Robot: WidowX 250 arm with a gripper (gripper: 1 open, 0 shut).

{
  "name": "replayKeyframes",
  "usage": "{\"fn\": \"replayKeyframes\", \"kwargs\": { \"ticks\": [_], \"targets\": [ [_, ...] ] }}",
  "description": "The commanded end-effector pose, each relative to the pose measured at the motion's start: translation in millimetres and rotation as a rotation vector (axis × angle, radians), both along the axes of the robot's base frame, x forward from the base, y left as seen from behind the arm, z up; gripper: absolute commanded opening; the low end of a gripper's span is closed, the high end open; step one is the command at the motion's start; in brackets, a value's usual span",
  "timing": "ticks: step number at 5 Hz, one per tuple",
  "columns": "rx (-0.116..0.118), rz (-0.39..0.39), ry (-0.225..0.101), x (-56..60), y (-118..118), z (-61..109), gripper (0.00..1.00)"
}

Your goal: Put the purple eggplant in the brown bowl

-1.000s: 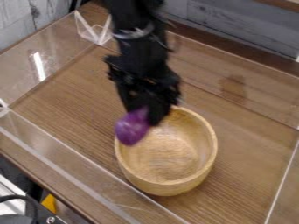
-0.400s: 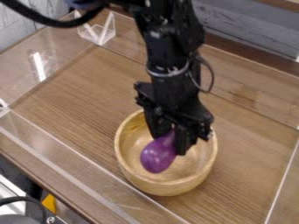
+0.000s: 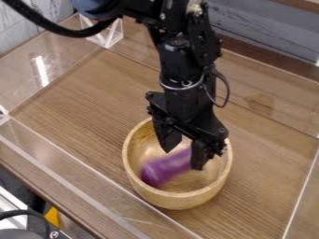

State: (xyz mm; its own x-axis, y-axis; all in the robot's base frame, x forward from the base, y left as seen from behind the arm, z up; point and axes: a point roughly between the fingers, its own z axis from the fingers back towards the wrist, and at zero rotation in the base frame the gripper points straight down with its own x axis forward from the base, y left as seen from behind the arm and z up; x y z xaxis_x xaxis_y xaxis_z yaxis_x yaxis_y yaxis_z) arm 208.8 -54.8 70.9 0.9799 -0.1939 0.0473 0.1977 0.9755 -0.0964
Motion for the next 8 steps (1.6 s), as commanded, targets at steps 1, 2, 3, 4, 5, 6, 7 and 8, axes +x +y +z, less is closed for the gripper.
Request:
{"fn": "replayKeyframes", "kwargs": {
  "ticks": [1,2,3,4,5,6,7,8],
  "targets": [
    [0.009,-0.01,-0.019,1.8,-0.1,2.2,0.0],
    [0.015,-0.01,-0.02,0.0,-0.2,1.9,1.0],
    [0.022,-0.011,-0.019,-1.6,-0.4,0.9,1.0],
    [0.026,-0.012,-0.021,-0.7,0.8,-1.6,0.0],
    [0.03,-0.011,-0.019,-2.3,0.9,-2.2,1.0],
    [0.035,-0.014,-0.018,-3.5,0.8,-3.5,1.0],
    [0.039,-0.013,-0.019,-1.8,2.7,-5.9,1.0],
    [0.044,-0.012,-0.021,0.2,5.7,-8.1,1.0]
  ]
}}
